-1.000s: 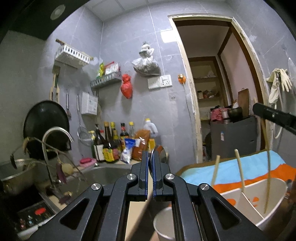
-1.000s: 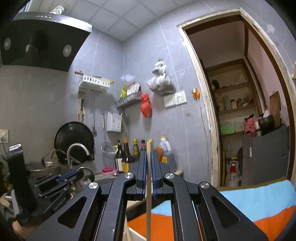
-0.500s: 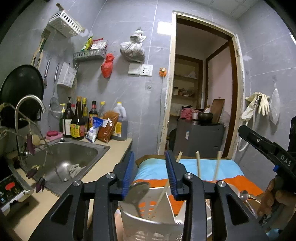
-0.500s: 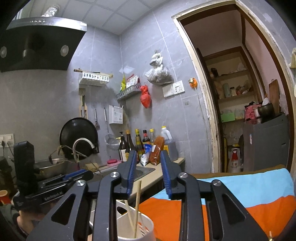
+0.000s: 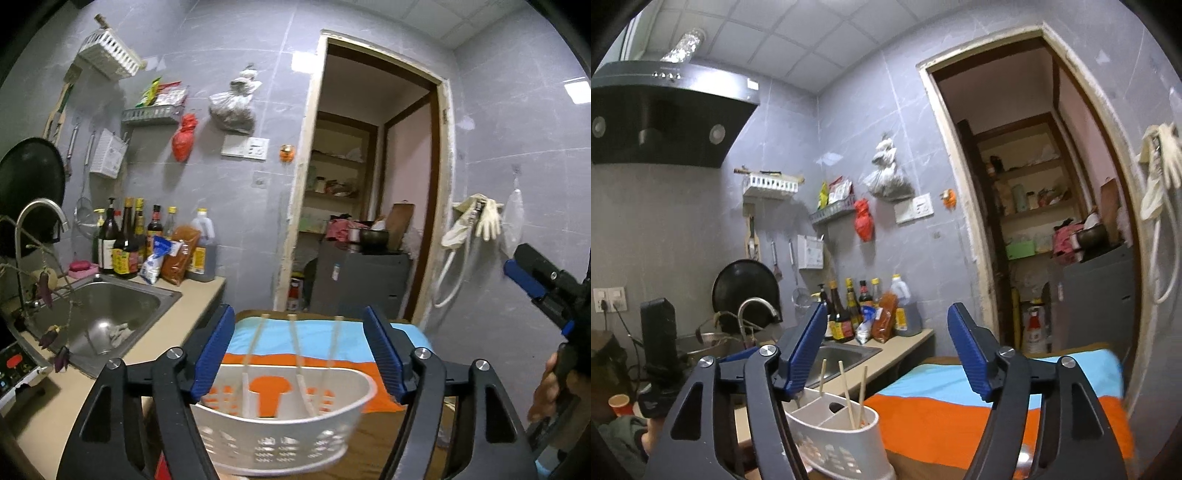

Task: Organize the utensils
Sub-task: 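Open both grippers to drop the spoon and chopstick into the basket, then move both tools back down to the remaining utensils on the cloth, then grasp a silver spoon with the left gripper while the right gripper grasps the gold spoon, then lift both held utensils and carry them over the white basket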

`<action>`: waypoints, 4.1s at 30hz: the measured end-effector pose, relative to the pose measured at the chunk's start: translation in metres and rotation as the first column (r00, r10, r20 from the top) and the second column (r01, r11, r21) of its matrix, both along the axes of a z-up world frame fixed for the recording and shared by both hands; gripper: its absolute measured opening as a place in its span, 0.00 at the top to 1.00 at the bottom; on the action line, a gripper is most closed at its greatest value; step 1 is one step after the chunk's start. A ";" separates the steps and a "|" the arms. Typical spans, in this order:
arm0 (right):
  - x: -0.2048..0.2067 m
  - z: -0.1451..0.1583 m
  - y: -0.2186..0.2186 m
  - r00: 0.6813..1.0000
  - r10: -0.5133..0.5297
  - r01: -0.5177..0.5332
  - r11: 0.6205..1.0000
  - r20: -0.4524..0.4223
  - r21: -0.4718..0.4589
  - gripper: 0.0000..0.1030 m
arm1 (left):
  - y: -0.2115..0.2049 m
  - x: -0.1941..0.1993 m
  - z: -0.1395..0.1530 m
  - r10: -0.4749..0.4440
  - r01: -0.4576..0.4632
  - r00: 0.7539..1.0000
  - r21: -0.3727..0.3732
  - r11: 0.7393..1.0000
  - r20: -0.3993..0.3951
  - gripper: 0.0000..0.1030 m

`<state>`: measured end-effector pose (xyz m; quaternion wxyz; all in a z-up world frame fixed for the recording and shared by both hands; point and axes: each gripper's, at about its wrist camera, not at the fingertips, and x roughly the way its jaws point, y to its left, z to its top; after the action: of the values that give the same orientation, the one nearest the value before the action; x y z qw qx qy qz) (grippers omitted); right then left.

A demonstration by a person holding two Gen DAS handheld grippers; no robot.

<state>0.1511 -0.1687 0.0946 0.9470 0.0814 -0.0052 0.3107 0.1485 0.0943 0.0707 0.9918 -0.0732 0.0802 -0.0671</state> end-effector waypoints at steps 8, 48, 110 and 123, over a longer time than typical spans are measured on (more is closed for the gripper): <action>-0.060 0.020 -0.061 0.993 -0.119 0.117 0.991 -0.029 -0.066 0.18 | -0.044 -0.029 0.011 -0.074 0.074 0.997 0.004 0.997 -0.004 0.19; 0.038 -0.112 -0.120 0.942 -0.265 0.174 0.911 -0.207 -0.373 0.11 | -0.172 0.080 -0.087 -0.197 0.238 0.957 0.187 0.953 -0.214 0.12; 0.125 -0.145 -0.079 0.917 -0.198 -0.027 0.836 -0.347 -0.548 0.75 | -0.172 0.182 -0.099 -0.377 0.428 0.836 0.044 0.903 -0.400 1.00; 0.068 -0.104 -0.076 0.972 -0.228 0.186 0.885 -0.049 -0.427 0.75 | -0.166 0.116 -0.066 -0.266 0.277 0.958 0.110 0.955 -0.103 1.00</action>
<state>0.2196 -0.2446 -0.0097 0.9691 -0.1097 0.0995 0.1972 0.2648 -0.0716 0.0046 0.9713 -0.0027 0.1368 -0.1944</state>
